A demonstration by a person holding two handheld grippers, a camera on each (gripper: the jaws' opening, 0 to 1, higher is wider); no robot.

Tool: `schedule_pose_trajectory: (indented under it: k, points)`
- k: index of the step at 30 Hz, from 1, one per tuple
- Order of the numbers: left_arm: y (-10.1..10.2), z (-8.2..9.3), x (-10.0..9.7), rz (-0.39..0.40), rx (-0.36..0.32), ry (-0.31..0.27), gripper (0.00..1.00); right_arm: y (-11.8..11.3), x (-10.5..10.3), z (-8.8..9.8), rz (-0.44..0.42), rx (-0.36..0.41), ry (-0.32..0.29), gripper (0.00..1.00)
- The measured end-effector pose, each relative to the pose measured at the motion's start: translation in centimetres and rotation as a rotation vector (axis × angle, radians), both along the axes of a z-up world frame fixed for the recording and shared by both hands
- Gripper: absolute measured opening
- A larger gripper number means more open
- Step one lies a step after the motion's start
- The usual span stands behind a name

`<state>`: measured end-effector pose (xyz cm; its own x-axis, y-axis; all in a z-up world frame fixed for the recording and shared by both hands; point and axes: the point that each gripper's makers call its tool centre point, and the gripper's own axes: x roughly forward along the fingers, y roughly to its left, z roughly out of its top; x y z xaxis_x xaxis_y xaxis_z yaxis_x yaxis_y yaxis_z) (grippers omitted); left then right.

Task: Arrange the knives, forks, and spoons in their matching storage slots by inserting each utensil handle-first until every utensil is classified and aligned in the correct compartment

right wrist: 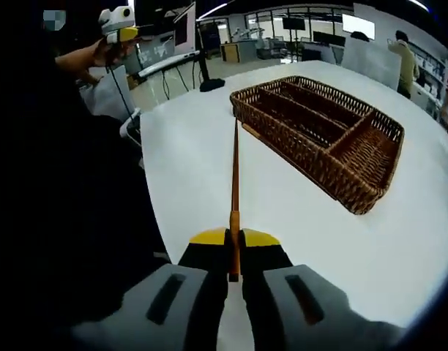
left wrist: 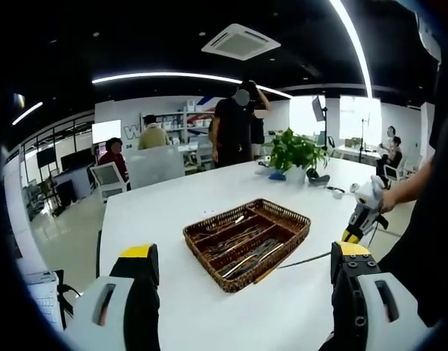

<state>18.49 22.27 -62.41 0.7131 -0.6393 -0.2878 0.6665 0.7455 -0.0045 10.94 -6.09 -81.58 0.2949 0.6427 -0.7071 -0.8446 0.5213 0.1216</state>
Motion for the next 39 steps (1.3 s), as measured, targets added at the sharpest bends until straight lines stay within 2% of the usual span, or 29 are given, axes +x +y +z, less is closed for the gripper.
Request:
schedule_pose_trajectory:
  k: [4, 15, 19, 28, 34, 37, 39]
  points:
    - [-0.3, -0.1, 0.1, -0.008, 0.004, 0.002, 1.0, 0.6, -0.3, 0.4, 0.001, 0.013, 0.003, 0.02]
    - [-0.4, -0.3, 0.3, -0.007, 0.01, 0.005, 1.0, -0.1, 2.2, 5.5, -0.106, 0.066, -0.094, 0.03]
    - [-0.7, -0.4, 0.3, -0.01, 0.012, 0.007, 1.0, -0.8, 4.0, 7.6, -0.189, 0.076, -0.134, 0.02]
    - [-0.9, -0.1, 0.3, -0.009, 0.009, 0.002, 1.0, -2.4, 6.2, 9.4, -0.329, 0.063, -0.196, 0.02]
    - [-1.0, -0.2, 0.2, -0.008, 0.01, 0.005, 1.0, -3.0, 7.0, 11.2, -0.387, 0.063, -0.223, 0.02]
    - [-1.1, -0.3, 0.2, -0.01, 0.011, 0.005, 1.0, -3.9, 7.8, 11.9, -0.452, 0.072, -0.239, 0.02]
    - [-1.2, -0.3, 0.1, -0.011, 0.012, 0.005, 1.0, -4.6, 8.5, 12.6, -0.532, 0.105, -0.24, 0.02]
